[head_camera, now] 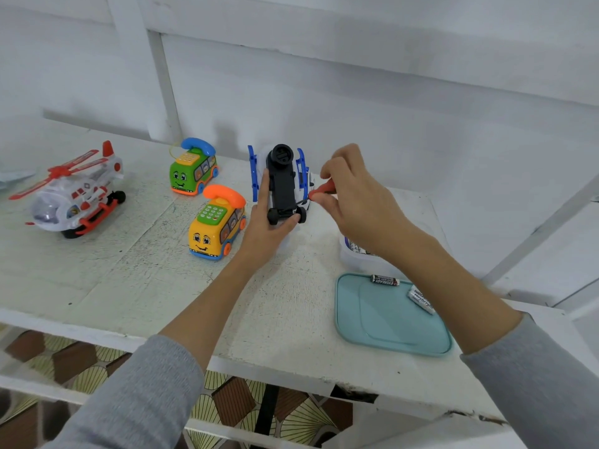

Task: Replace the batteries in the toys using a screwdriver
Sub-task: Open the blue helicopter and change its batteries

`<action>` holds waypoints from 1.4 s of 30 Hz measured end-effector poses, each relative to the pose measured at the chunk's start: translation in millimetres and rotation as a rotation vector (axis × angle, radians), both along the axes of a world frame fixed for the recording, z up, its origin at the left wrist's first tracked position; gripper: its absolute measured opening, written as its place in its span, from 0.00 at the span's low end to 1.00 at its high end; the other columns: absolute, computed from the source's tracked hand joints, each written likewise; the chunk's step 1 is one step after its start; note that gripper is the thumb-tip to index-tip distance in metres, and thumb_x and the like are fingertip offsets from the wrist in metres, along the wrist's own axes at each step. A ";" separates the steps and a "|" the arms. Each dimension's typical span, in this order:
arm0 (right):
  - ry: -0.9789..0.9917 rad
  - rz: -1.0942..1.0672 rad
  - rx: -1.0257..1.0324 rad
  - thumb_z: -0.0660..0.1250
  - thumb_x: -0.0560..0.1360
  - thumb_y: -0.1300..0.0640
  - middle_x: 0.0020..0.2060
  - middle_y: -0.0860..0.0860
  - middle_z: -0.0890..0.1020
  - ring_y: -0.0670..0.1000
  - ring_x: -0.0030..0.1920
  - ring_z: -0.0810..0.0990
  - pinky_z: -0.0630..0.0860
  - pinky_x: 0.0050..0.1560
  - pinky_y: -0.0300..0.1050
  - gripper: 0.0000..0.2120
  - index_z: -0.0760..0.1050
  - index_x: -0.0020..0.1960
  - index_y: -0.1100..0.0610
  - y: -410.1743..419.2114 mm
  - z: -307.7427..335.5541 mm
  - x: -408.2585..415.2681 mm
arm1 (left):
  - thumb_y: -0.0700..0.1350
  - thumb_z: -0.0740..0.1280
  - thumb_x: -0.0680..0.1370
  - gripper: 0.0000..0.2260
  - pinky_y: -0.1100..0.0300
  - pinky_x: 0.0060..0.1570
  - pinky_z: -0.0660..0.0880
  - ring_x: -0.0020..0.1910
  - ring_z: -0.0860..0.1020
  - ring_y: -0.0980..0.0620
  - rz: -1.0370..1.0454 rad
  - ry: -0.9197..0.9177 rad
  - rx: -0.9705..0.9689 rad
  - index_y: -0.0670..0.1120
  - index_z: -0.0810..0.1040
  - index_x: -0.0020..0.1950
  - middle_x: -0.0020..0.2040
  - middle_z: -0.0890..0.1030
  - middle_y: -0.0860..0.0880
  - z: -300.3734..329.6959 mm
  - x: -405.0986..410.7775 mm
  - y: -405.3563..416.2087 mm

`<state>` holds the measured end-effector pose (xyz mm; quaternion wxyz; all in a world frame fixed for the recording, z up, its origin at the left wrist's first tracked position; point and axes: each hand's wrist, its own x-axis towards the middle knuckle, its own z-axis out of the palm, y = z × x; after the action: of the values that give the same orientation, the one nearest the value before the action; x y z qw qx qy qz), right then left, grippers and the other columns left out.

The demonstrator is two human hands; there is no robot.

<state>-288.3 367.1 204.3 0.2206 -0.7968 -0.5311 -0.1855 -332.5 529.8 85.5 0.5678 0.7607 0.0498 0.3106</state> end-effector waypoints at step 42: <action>0.068 0.053 0.098 0.65 0.76 0.62 0.45 0.48 0.64 0.41 0.33 0.71 0.68 0.29 0.42 0.07 0.66 0.49 0.61 0.7 -8.7 9.8 | 0.44 0.66 0.74 0.40 0.58 0.59 0.74 0.56 0.76 0.66 0.033 0.034 -0.008 0.53 0.44 0.79 0.57 0.70 0.79 -6.1 2.3 2.9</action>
<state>-278.5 367.9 195.6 0.2822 -0.7765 -0.5345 -0.1781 -330.3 532.7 79.4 0.5649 0.7625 0.0730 0.3067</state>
